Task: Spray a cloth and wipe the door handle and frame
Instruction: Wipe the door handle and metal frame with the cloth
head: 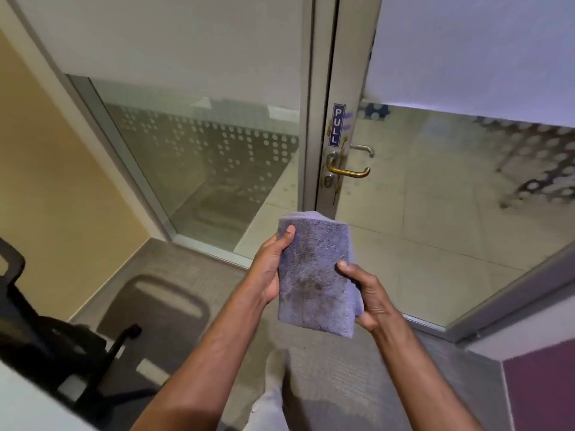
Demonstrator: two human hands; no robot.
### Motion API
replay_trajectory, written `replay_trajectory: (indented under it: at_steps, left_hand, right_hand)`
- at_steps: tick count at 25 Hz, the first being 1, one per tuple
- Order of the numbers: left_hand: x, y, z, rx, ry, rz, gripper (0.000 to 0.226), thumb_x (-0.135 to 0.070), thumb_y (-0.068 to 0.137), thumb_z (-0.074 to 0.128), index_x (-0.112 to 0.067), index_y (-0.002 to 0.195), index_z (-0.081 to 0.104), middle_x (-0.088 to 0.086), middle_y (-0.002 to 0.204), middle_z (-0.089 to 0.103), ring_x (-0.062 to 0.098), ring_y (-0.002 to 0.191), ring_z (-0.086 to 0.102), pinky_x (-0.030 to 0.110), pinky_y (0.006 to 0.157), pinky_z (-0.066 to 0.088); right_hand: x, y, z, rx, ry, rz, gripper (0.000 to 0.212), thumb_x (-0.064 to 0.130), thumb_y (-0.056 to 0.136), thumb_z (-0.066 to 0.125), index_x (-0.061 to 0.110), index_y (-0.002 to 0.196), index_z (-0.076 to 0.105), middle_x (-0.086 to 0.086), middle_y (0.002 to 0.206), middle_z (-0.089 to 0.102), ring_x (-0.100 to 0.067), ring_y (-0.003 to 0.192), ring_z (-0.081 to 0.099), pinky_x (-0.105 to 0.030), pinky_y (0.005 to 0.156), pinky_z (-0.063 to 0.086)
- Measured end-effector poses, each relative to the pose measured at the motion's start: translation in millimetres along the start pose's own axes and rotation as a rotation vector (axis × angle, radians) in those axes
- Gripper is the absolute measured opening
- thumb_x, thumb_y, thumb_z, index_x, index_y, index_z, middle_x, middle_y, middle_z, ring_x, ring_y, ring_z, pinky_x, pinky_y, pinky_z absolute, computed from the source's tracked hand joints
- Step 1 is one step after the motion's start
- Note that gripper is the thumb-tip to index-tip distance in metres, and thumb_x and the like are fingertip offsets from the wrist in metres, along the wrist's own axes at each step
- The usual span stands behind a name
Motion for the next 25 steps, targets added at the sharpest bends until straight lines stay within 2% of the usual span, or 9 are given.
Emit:
replay_trajectory:
  at_steps: [6,9,12,15,18,20,21,23,25]
  left_hand:
    - [-9.0,106.4,34.9,0.133,0.01,-0.093,0.058,-0.04,0.093,0.073,-0.003,0.136,0.062,0.024,0.129,0.068,0.039,0.116,0.066,0.058,0.111,0.046]
    - [-28.8,163.8,45.3,0.156,0.019,-0.111,0.05,-0.035,0.095,0.072,-0.003,0.133,0.065,0.026,0.129,0.068,0.037,0.117,0.067,0.051,0.106,0.053]
    - [-55.5,218.4,48.9,0.164,0.096,-0.085,0.039,-0.032,0.101,0.063,-0.005,0.128,0.068,0.018,0.122,0.074,0.029,0.111,0.071,0.037,0.091,0.059]
    - [-90.6,264.3,49.8,0.055,0.322,0.075,0.022,-0.028,0.106,0.055,-0.018,0.116,0.072,-0.001,0.111,0.076,0.021,0.108,0.068,0.036,0.092,0.052]
    - [-134.9,295.6,50.3,-0.1,0.666,0.45,0.023,-0.027,0.106,0.055,-0.024,0.125,0.067,-0.01,0.124,0.068,0.015,0.122,0.063,0.034,0.104,0.051]
    - [-164.5,308.6,54.3,-0.127,0.861,0.74,0.032,-0.03,0.104,0.052,-0.024,0.134,0.062,-0.007,0.143,0.059,0.012,0.138,0.05,0.03,0.115,0.041]
    - [-177.5,313.7,57.9,-0.136,0.932,0.869,0.036,-0.03,0.103,0.05,-0.023,0.136,0.06,-0.006,0.15,0.054,0.011,0.144,0.042,0.024,0.118,0.033]
    - [-199.0,318.2,68.4,-0.16,1.036,1.095,0.04,-0.024,0.101,0.051,-0.017,0.14,0.056,-0.001,0.159,0.045,0.014,0.149,0.033,0.019,0.121,0.024]
    - [-215.5,326.3,80.0,-0.177,1.117,1.281,0.044,-0.017,0.1,0.054,-0.011,0.143,0.054,0.007,0.164,0.039,0.023,0.152,0.03,0.034,0.126,0.025]
  right_hand:
    - [55.3,62.3,-26.6,-0.05,0.062,-0.019,0.079,0.014,0.054,0.095,-0.003,0.125,0.068,-0.029,0.121,0.067,-0.042,0.104,0.069,-0.053,0.091,0.056]
    - [77.1,109.5,-30.1,-0.105,0.106,-0.055,0.085,0.006,0.065,0.084,-0.007,0.142,0.051,-0.032,0.139,0.054,-0.045,0.123,0.058,-0.058,0.103,0.048]
    - [97.7,155.3,-37.2,-0.079,0.232,-0.088,0.076,0.002,0.079,0.065,-0.006,0.15,0.04,-0.028,0.152,0.041,-0.041,0.143,0.038,-0.055,0.122,0.027]
    - [134.1,175.4,-31.7,-0.278,0.175,-0.178,0.057,-0.001,0.066,0.074,-0.006,0.122,0.064,-0.028,0.113,0.07,-0.039,0.104,0.071,-0.051,0.094,0.057]
    - [184.0,172.0,-9.8,-0.671,-0.322,-0.492,0.02,0.004,0.074,0.063,0.011,0.092,0.068,-0.006,0.08,0.074,-0.02,0.078,0.072,-0.034,0.07,0.059]
    - [217.4,170.7,15.4,-0.804,-0.763,-0.672,0.006,0.015,0.084,0.061,0.017,0.088,0.066,0.009,0.074,0.072,-0.004,0.07,0.066,-0.029,0.064,0.053]
    - [231.8,173.4,24.6,-0.812,-0.978,-0.752,0.015,0.02,0.087,0.059,0.015,0.098,0.067,0.009,0.087,0.073,-0.005,0.078,0.066,-0.031,0.067,0.056]
    - [253.7,185.4,31.1,-0.923,-1.497,-0.945,0.049,0.012,0.09,0.058,0.015,0.139,0.056,-0.005,0.138,0.058,-0.019,0.119,0.056,-0.045,0.093,0.054]
    - [269.1,215.0,26.9,-1.077,-1.958,-1.079,0.068,0.005,0.09,0.058,0.019,0.155,0.041,-0.012,0.158,0.039,-0.03,0.138,0.039,-0.053,0.106,0.04]
Point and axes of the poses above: each hand's wrist, its own y-axis towards the middle knuckle, its own z-axis out of the palm, x = y × z, the point moved 2 cm from there along y, towards the middle knuckle
